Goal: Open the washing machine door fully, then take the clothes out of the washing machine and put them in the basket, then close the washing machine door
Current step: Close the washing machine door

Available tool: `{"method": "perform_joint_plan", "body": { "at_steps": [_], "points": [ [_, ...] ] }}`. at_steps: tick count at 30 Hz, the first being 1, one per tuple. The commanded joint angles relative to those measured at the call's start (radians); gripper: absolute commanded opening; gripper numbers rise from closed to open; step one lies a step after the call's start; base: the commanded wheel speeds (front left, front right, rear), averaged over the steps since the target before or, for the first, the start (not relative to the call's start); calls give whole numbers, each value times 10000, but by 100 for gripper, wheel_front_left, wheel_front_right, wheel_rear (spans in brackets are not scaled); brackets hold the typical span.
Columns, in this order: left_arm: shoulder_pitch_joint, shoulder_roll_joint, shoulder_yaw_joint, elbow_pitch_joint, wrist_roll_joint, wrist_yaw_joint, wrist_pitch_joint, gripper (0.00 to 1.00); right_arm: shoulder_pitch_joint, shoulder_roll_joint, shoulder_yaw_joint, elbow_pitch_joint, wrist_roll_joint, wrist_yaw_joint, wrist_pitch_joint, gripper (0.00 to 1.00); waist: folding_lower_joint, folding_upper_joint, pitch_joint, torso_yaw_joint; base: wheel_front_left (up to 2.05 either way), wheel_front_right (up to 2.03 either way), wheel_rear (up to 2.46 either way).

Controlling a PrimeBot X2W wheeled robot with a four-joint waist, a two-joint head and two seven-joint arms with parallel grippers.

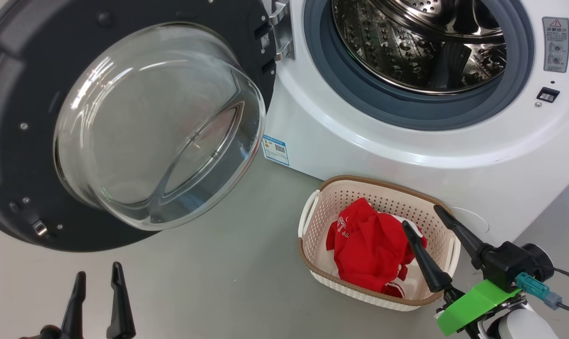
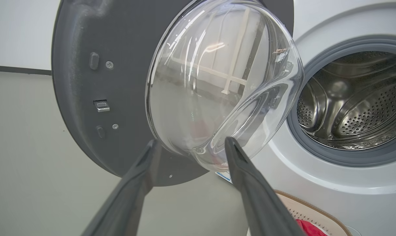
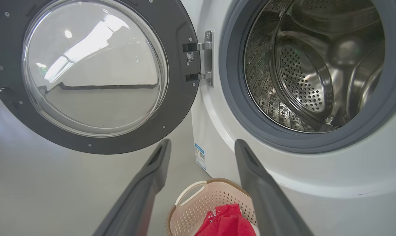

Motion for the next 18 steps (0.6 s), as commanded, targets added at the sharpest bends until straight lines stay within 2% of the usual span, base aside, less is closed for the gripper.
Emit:
{"method": "perform_joint_plan", "body": {
  "at_steps": [1, 5, 6, 7, 8, 9, 10, 18],
  "points": [
    [-51, 150, 288, -301, -32, 65, -65, 100, -282, -53, 184, -212, 211, 16, -48, 100, 0, 0, -14, -5, 0, 0, 0],
    [-59, 150, 294, -434, -70, 62, -65, 100, -256, -39, 178, -222, 228, 16, -48, 100, 0, 0, -44, -17, 0, 0, 0],
    [-76, 150, 295, -478, -104, 48, -65, 87, -241, -38, 169, -226, 234, 16, -48, 100, 0, 0, -52, -21, 0, 0, 0],
    [-76, 150, 295, -478, -104, 48, -65, 87, -241, -38, 169, -226, 234, 16, -48, 100, 0, 0, -52, -21, 0, 0, 0],
    [-106, 150, 308, -538, -155, 27, -65, 41, -224, -36, 160, -231, 239, 16, -48, 100, 0, 0, -56, -27, 0, 0, 0],
    [-148, 150, 336, -621, -211, -3, -65, 15, -203, -31, 144, -235, 241, 16, -48, 100, 0, 0, -62, -30, 0, 0, 0],
    [-199, 150, 373, -735, -249, -44, -65, 0, -175, -19, 120, -240, 242, 16, -48, 100, 0, 0, -73, -28, 0, 0, 0],
    [-1278, 186, 1607, -2566, -31, -588, -65, 0, 84, 71, 0, -280, 212, 16, -48, 100, 0, 0, -111, -22, 0, 0, 0]
  ]
}}
